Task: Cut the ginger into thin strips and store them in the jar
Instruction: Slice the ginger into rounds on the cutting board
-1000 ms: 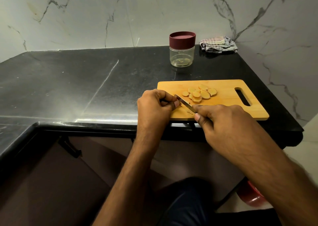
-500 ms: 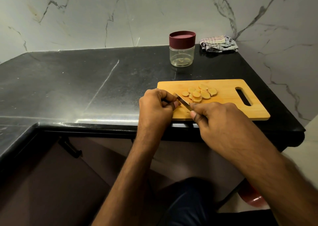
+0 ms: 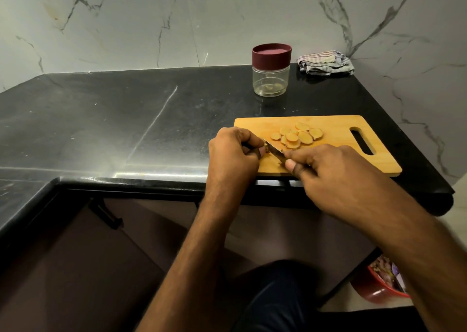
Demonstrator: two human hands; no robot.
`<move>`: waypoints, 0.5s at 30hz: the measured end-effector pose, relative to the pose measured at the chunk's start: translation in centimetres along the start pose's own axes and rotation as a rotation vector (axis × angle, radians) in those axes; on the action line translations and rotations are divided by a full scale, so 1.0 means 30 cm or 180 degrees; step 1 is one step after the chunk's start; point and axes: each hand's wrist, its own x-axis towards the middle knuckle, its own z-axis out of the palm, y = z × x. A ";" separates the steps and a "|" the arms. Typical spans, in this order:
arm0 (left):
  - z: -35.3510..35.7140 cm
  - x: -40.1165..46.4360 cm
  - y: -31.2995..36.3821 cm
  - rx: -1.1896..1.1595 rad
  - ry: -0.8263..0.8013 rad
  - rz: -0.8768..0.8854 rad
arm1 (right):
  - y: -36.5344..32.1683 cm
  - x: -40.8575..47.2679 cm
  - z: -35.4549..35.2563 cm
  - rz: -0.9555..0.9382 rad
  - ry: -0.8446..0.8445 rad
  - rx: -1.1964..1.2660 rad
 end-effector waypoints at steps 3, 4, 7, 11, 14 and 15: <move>0.001 0.006 0.001 0.0100 -0.0091 -0.0004 | -0.005 0.022 0.006 -0.0023 -0.0003 0.0010; 0.001 0.006 -0.002 0.0117 -0.0094 -0.0010 | -0.011 0.032 0.012 -0.0034 -0.0008 0.0004; 0.009 0.005 -0.012 0.0118 -0.0007 -0.0013 | -0.013 0.049 0.022 -0.0047 -0.0012 -0.0028; 0.012 0.002 -0.009 0.0105 0.0037 -0.0063 | 0.013 0.004 -0.005 -0.0012 -0.0064 -0.0157; 0.009 0.001 -0.015 0.0094 0.0015 -0.0049 | 0.031 -0.036 -0.016 0.0081 -0.0020 -0.0265; 0.010 0.001 -0.019 0.0081 0.0033 -0.0028 | 0.033 -0.044 -0.015 0.0103 0.0050 -0.0317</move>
